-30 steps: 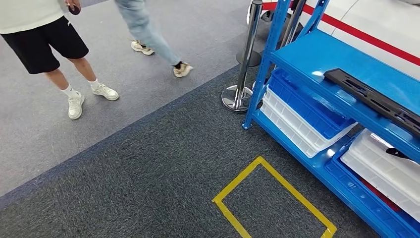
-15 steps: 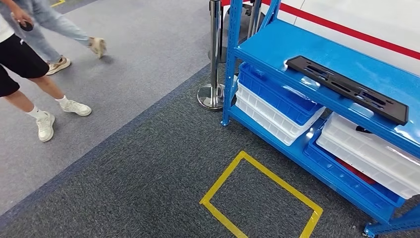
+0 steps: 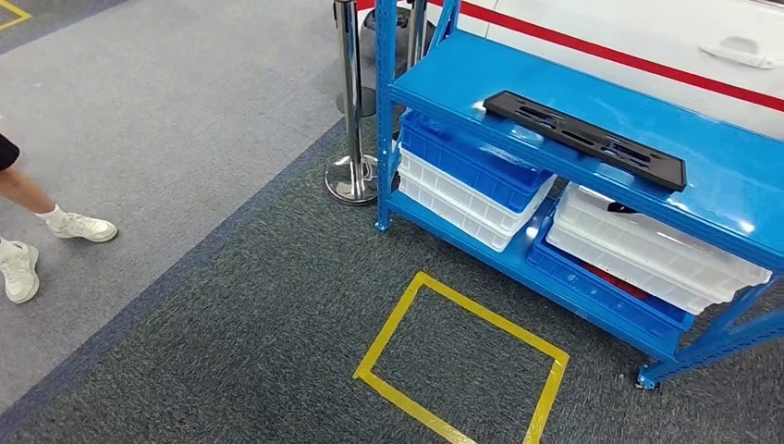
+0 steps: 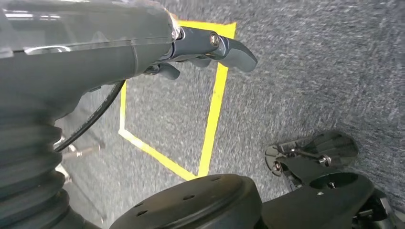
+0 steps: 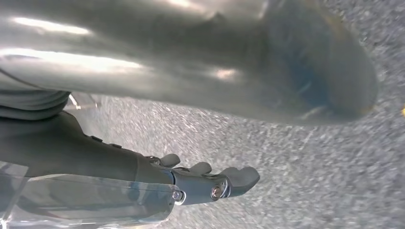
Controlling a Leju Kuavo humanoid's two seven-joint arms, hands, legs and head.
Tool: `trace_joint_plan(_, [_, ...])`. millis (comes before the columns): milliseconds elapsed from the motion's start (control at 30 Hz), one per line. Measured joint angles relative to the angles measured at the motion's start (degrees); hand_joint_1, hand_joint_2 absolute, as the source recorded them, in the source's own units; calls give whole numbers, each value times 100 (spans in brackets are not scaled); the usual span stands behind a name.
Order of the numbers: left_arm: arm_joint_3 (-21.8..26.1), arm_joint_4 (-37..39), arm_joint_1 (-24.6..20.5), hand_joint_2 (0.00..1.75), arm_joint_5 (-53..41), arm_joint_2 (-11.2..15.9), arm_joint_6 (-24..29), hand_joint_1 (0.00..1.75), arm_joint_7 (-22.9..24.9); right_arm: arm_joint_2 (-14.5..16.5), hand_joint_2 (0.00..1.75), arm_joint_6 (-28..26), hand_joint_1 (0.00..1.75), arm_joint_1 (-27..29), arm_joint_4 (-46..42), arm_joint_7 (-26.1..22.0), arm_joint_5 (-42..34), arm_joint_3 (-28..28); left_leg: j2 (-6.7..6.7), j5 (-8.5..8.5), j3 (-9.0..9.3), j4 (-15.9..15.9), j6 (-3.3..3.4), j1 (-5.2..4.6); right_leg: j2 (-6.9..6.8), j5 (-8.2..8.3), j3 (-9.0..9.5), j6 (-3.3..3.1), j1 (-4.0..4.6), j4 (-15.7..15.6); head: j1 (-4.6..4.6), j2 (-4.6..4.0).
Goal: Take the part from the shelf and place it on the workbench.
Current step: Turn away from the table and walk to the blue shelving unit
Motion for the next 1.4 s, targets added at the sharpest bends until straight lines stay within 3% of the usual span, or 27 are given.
trace_joint_plan(67, [-4,-1,8,175,-2,8,0,0,-11,-3,0,-5,0,1,-1,-28,-3,-2,104,-59,31,35,-56,-22,-169,208,389,-60,31,-693,-1,0])
trace_joint_plan(100, [-4,-1,12,175,-2,10,2,0,-11,-4,0,-7,0,-6,-2,-35,-2,-2,152,-85,42,51,-86,-36,-221,229,474,-109,48,-864,-4,0])
trace_joint_plan(200, [-7,0,20,175,-1,18,14,0,-14,-2,0,-8,0,8,-1,-37,0,-2,231,-147,72,79,-163,-48,-131,198,447,-234,50,-883,-8,1])
trace_joint_plan(267, [-10,0,6,175,6,25,20,0,-15,-1,0,-8,0,21,-1,-33,10,-3,36,-319,2,299,-219,-30,-48,204,448,-295,24,-899,-22,1])
trace_joint_plan(333, [-10,-1,-29,175,22,28,13,0,-25,-1,0,-7,0,12,-1,-30,37,-4,-221,-668,-278,955,-256,-17,25,206,452,-337,18,-904,-38,0])
trace_joint_plan(400, [-9,-1,-70,175,33,28,-4,0,-38,1,0,-4,0,3,-1,-24,68,-4,-291,-898,-557,1635,-260,-25,125,201,463,-356,25,-901,-38,0])
trace_joint_plan(433, [-9,-1,-83,175,32,28,-9,0,-42,2,0,-3,0,3,-1,-18,78,-4,-299,-860,-593,1740,-250,-30,188,199,475,-360,29,-899,-38,0])
trace_joint_plan(500, [-9,0,-79,175,15,28,-9,0,-40,3,0,-3,0,1,-1,-6,85,-4,-339,-473,-428,1332,-206,-31,337,196,501,-361,34,-894,-38,0])
trace_joint_plan(567, [-9,0,-55,175,-8,26,-9,0,-38,4,0,-8,0,-2,-1,9,83,-5,-556,-87,-181,635,-155,-24,473,210,490,-336,38,-882,-36,0])
trace_joint_plan(633, [-9,0,-45,175,-25,20,-9,0,-35,7,0,-17,0,-3,-2,24,81,-8,-720,-33,-84,273,-127,-26,585,251,414,-268,30,-866,-40,0])
trace_joint_plan(700, [-11,0,-53,175,-41,14,-9,0,-31,8,0,-28,0,18,-2,46,80,-15,-659,-63,-81,163,-88,-17,678,303,342,-178,21,-871,-43,0])
trace_joint_plan(767, [-21,0,-53,175,-61,4,-9,0,-27,6,0,-37,0,39,-1,72,66,-33,-543,-13,-63,93,-14,7,541,220,256,-125,37,-745,-28,0])
trace_joint_plan(800, [-27,0,-45,175,-69,-1,-9,0,-27,3,0,-44,0,32,-1,81,53,-49,-470,12,-54,65,17,15,412,86,153,-112,46,-527,-15,0])
trace_joint_plan(867, [-37,0,-27,175,-83,-1,-10,0,-27,5,0,-56,0,13,-1,92,22,-84,-314,24,-51,60,46,-10,176,-267,-179,-91,46,185,4,0])
trace_joint_plan(900, [-41,0,-21,175,-91,-1,-11,0,-25,9,0,-60,0,10,-1,96,10,-99,-239,21,-53,62,47,-22,133,-375,-323,-77,41,504,6,0])
trace_joint_plan(933, [-45,0,-18,175,-98,0,-11,0,-21,13,0,-60,0,16,-1,103,2,-113,-166,14,-50,65,46,-30,108,-383,-387,-69,35,661,5,0])
trace_joint_plan(967, [-50,0,-16,175,-103,1,-11,0,-16,16,0,-60,0,25,-1,110,-1,-124,-98,2,-42,69,43,-35,90,-282,-337,-67,31,591,5,0])
trace_joint_plan(1000, [-56,0,-13,175,-107,2,-11,0,-11,17,0,-60,0,33,-1,119,-2,-135,-36,-15,-27,74,35,-37,57,-102,-177,-74,29,307,6,0])
trace_joint_plan(1067, [-73,0,-5,175,-112,6,-10,0,-5,17,0,-60,0,30,-1,131,-2,-151,77,-61,7,88,-1,-58,-143,199,233,-124,61,-462,7,0])
trace_joint_plan(1133, [-90,-1,4,175,-116,12,-8,0,-4,20,0,-58,0,20,-2,135,0,-158,166,-97,22,95,-50,-93,-283,262,413,-210,108,-838,1,0])
trace_joint_plan(1200, [-102,-2,2,175,-120,19,-7,0,-7,23,0,-58,0,30,-2,146,0,-168,248,-119,43,86,-96,-112,-212,255,398,-282,115,-859,-3,0])
trace_joint_plan(1233, [-110,-2,0,175,-122,26,-5,0,-11,26,0,-59,0,38,-2,152,-1,-176,220,-153,51,108,-127,-110,-165,262,394,-310,101,-875,-1,0])
trace_joint_plan(1300, [-124,-2,-11,175,-121,42,-5,0,-31,32,0,-66,0,38,-2,160,-2,-196,5,-377,-52,407,-189,-94,-74,287,388,-375,65,-907,-16,0])
trace_joint_plan(1333, [-127,-2,-22,175,-116,49,-8,0,-44,38,0,-69,0,33,-3,162,-2,-201,-143,-561,-183,723,-212,-80,-34,295,382,-397,61,-911,-23,0])
trace_joint_plan(1400, [-127,-2,-65,175,-105,54,-20,0,-68,49,0,-83,0,27,-3,174,-1,-210,-277,-898,-480,1475,-234,-74,65,303,371,-420,62,-905,-30,0])
